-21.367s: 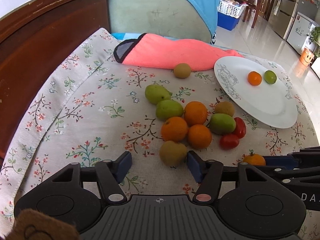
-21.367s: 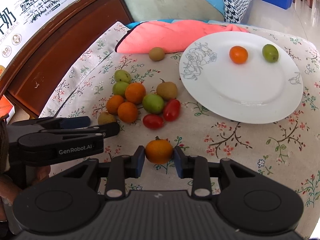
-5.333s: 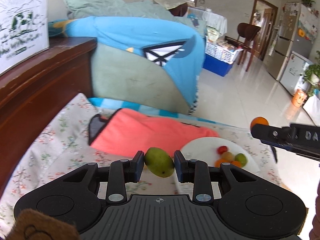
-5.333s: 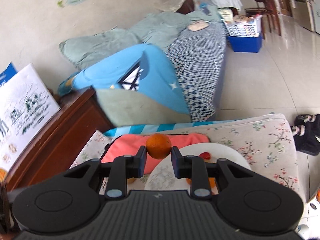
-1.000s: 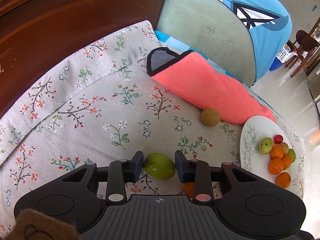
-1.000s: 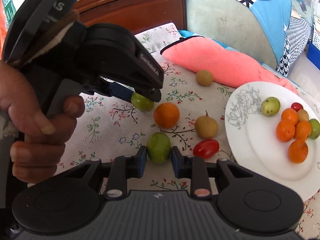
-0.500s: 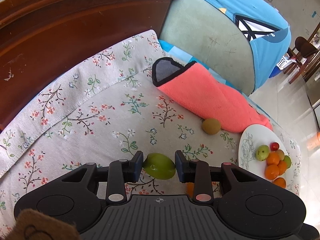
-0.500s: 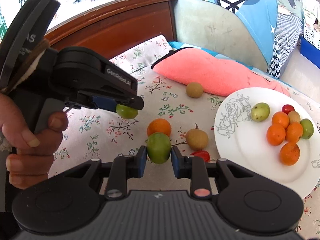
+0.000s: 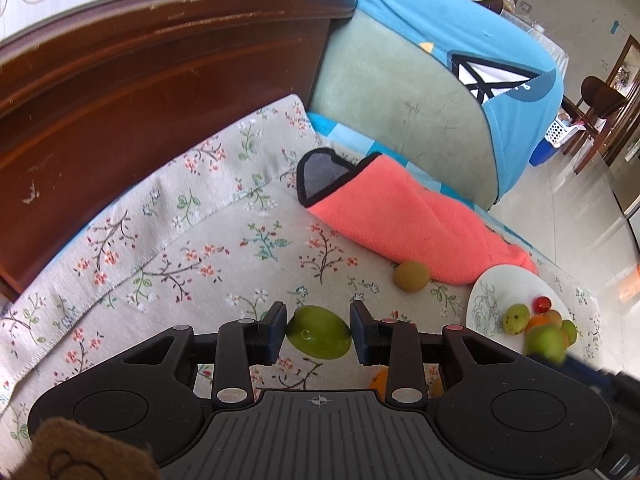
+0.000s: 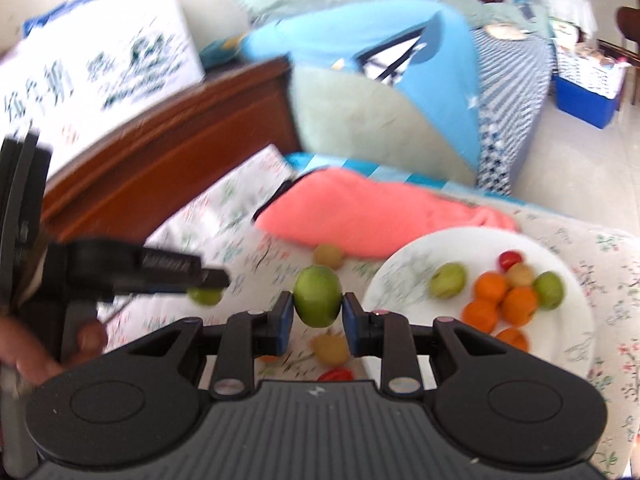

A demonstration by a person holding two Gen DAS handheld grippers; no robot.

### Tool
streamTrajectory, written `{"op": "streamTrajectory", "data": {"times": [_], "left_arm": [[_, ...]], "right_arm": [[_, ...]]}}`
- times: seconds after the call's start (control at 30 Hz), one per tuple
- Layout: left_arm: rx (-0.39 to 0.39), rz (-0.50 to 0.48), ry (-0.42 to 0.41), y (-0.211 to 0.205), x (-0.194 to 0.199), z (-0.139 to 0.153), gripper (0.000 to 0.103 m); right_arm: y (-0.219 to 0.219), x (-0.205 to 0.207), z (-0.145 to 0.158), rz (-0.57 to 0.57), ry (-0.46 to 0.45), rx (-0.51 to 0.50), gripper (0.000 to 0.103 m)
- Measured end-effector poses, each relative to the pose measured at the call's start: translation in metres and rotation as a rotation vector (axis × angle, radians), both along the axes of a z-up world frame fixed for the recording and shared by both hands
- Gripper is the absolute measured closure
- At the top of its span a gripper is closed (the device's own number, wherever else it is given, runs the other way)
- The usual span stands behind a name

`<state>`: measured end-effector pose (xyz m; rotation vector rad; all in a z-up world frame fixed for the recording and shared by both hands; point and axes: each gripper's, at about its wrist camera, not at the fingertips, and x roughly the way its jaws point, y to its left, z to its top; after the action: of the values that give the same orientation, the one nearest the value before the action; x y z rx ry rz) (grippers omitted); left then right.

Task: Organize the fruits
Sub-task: 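Carry the pear in left tool while right tool carries the apple, releasing both on the plate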

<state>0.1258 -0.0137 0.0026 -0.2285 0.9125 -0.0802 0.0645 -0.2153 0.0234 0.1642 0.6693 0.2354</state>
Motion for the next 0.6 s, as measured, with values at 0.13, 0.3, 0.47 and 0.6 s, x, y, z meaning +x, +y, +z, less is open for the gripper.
{"op": "streamTrajectory", "data": {"times": [0.13, 0.3, 0.47, 0.6], "left_arm": [[0.005, -0.003, -0.037, -0.005, -0.002, 0.008, 0.071], [0.027, -0.028, -0.097, -0.018, -0.006, 0.021, 0.071], [0.025, -0.070, -0.131, -0.033, -0.009, 0.028, 0.071], [0.015, -0.116, -0.149, -0.046, -0.013, 0.031, 0.071]], "right_arm": [[-0.018, 0.003, 0.014, -0.061, -0.039, 0.034, 0.076], [-0.042, 0.000, 0.032, -0.132, -0.083, 0.060, 0.076], [-0.066, -0.005, 0.042, -0.198, -0.107, 0.089, 0.076], [-0.085, -0.007, 0.046, -0.251, -0.111, 0.124, 0.076]]}}
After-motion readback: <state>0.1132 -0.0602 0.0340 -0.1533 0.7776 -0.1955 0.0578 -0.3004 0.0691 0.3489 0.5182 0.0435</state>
